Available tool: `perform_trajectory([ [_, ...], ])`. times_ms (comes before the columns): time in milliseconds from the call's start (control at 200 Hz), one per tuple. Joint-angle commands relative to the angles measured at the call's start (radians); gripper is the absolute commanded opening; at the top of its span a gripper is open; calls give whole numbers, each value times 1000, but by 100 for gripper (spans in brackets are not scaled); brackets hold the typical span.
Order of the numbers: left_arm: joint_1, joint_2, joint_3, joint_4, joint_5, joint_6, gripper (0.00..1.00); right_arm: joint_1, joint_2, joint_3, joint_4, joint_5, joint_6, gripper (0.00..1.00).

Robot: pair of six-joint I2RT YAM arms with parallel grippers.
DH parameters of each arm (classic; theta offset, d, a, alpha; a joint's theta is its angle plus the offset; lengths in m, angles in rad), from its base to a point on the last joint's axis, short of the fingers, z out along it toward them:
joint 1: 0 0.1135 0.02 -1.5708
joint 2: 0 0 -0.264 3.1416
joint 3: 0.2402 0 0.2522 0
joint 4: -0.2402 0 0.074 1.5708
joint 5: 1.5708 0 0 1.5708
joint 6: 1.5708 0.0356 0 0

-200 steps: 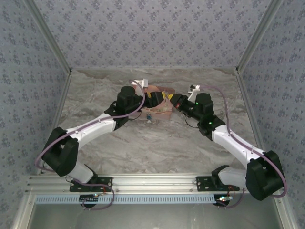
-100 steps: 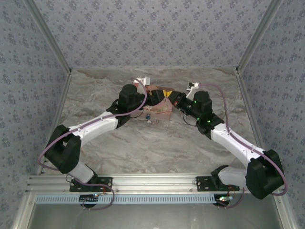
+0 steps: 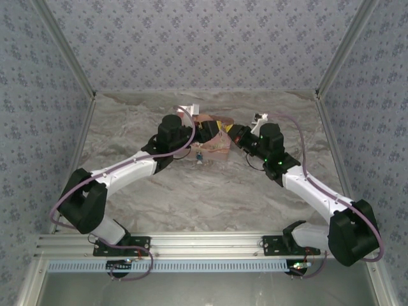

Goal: Unlock the padlock with the key

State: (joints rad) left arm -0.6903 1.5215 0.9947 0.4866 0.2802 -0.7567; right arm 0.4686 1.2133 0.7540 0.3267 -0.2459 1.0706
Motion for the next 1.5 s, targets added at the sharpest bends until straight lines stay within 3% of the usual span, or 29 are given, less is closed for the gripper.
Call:
perform_trajectory([
  [0, -11, -41, -3, 77, 7, 16, 51, -6, -17, -5, -7, 16, 22, 0],
  [420, -28, 30, 50, 79, 53, -10, 51, 18, 3, 27, 3, -17, 17, 0],
  [615, -31, 46, 59, 83, 57, -15, 46, 34, 12, 34, 7, -21, 14, 0],
  [814, -31, 48, 59, 79, 56, -15, 33, 47, 13, 35, 12, -28, 14, 0],
  [1004, -31, 42, 58, 66, 51, -4, 0, 50, 8, 29, 15, -24, 11, 0],
  [1109, -30, 27, 53, 49, 42, 9, 0, 46, 0, 26, 18, -33, -9, 0],
  [1304, -25, -11, 48, 4, 27, 53, 0, 22, -47, 10, -9, -49, -97, 18],
  [1494, 8, -30, 45, -12, 79, 65, 0, -33, -107, -5, -21, -129, -206, 38],
])
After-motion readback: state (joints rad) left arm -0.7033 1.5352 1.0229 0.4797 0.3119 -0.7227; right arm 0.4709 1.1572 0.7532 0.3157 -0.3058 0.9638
